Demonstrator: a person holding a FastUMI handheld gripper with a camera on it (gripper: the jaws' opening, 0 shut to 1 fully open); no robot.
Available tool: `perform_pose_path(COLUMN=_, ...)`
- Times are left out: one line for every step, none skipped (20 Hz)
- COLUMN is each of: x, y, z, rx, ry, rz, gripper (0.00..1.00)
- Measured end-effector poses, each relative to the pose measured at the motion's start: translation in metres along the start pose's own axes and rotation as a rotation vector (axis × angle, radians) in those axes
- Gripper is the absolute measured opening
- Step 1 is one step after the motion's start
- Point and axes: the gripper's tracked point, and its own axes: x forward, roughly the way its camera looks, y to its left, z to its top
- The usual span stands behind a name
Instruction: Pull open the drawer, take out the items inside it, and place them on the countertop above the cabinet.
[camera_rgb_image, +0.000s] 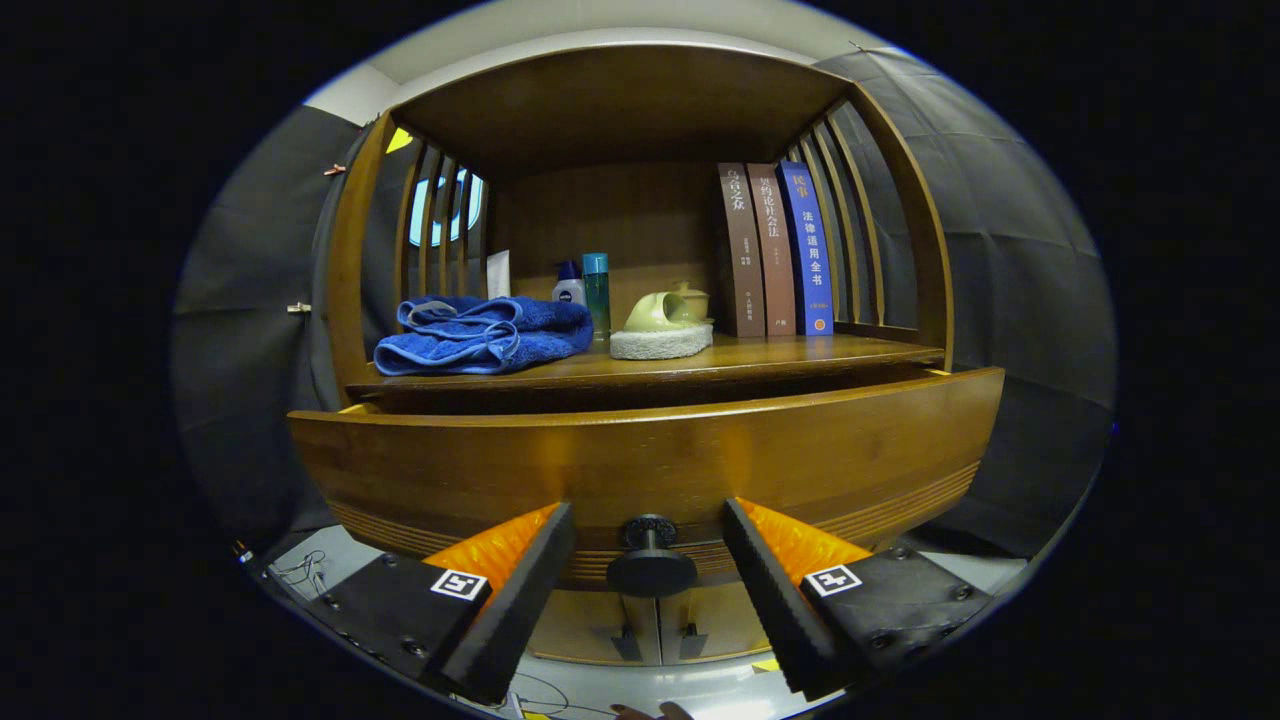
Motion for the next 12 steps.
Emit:
perform_pose_path(x=0.007, y=0.0, z=0.001, rx=0.0, ry=-0.001, rz=0.0, gripper=0.99)
perform_pose_path(x=0.012, y=0.001, z=0.001, rx=0.001, ry=-0.001, rz=0.0, gripper=0.99)
perform_pose_path(x=0.018, y=0.001, z=0.003, rx=0.002, ry=-0.003, rz=0.0, gripper=0.99)
perform_pose_path(x=0.023, y=0.001, z=0.003, rx=0.002, ry=-0.004, rz=0.0, gripper=0.99)
perform_pose_path(x=0.028, y=0.001, z=0.004, rx=0.002, ry=-0.006, rz=0.001, gripper=1.0)
perform_pose_path(x=0.032, y=0.001, z=0.005, rx=0.001, ry=-0.008, rz=0.001, gripper=1.0)
perform_pose_path(x=0.037, y=0.001, z=0.005, rx=0.001, ry=-0.01, rz=0.001, gripper=0.99)
perform_pose_path(x=0.041, y=0.001, z=0.006, rx=0.002, ry=-0.012, rz=0.001, gripper=0.99)
perform_pose_path(x=0.045, y=0.002, z=0.008, rx=0.003, ry=-0.012, rz=0.0, gripper=0.99)
perform_pose_path(x=0.047, y=0.002, z=0.009, rx=0.003, ry=-0.01, rz=-0.003, gripper=0.99)
perform_pose_path(x=0.049, y=0.001, z=0.01, rx=0.005, ry=-0.007, rz=-0.007, gripper=0.99)
perform_pose_path(x=0.05, y=0.002, z=0.01, rx=0.008, ry=-0.018, rz=-0.008, gripper=0.99)
